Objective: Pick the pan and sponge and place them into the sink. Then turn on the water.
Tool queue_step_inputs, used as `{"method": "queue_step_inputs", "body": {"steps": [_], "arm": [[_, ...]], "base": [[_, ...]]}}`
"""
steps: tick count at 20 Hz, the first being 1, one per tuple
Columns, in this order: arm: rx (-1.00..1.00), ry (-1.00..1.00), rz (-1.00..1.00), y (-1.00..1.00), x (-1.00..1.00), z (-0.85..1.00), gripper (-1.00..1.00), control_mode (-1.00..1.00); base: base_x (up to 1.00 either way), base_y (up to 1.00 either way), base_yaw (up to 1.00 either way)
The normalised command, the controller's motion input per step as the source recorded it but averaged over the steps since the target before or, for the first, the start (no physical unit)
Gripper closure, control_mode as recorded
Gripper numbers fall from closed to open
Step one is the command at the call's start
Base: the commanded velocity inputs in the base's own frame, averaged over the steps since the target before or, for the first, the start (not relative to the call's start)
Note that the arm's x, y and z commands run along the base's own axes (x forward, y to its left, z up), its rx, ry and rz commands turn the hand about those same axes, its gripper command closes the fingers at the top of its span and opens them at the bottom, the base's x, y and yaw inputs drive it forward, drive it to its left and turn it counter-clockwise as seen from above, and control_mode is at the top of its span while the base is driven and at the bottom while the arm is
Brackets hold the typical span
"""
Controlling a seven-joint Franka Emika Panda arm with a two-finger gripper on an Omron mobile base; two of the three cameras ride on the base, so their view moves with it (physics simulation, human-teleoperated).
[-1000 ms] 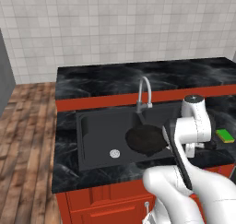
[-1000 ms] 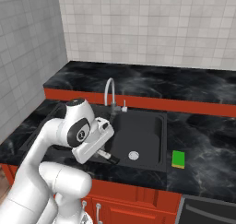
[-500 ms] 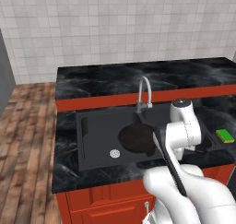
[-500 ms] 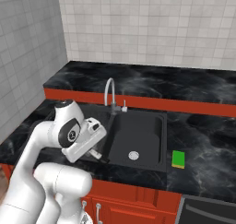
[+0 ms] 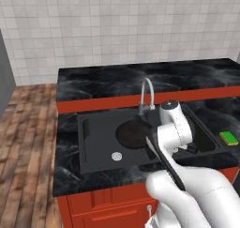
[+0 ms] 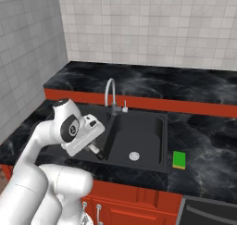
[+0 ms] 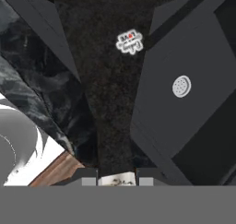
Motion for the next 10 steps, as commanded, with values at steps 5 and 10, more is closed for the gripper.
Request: {"method": "queue_step_inputs", "body": {"steps": [5, 10], "arm": [[-0.01, 0.05, -0.01, 0.26, 0.56, 0.00, 1.00, -1.00], [0.00, 0.08, 0.00, 0.34, 0.49, -0.04, 1.00, -1.00]], "base": [[0.00, 0.00, 0.00], [0.00, 0.00, 0.00]]}}
